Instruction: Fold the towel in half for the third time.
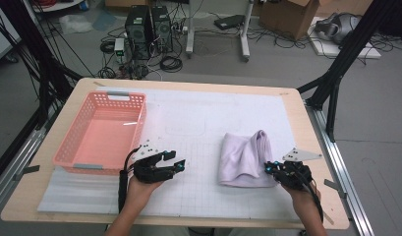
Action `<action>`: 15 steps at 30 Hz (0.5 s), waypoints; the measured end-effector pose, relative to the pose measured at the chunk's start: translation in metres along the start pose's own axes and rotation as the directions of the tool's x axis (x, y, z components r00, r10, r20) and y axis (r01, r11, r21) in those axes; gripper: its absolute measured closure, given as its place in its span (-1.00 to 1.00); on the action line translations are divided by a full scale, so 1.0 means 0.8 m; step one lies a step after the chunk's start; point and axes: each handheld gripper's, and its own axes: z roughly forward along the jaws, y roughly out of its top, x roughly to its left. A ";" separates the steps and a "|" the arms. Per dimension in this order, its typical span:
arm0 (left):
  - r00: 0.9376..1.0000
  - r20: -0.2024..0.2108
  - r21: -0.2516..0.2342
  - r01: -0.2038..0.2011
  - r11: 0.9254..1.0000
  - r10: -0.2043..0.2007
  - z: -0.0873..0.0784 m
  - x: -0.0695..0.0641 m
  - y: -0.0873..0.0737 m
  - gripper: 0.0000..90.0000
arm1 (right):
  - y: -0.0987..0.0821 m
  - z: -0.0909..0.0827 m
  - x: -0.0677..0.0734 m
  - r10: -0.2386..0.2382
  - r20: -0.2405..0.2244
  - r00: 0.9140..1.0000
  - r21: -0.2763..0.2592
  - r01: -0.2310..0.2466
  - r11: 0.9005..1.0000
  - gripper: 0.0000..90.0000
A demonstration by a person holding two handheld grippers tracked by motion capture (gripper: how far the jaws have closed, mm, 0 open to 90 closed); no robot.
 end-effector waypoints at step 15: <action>1.000 0.004 -0.002 0.000 1.000 0.000 0.000 -0.001 0.000 0.01 | 0.036 -0.024 -0.017 0.008 0.127 0.992 -0.057 0.000 0.998 0.24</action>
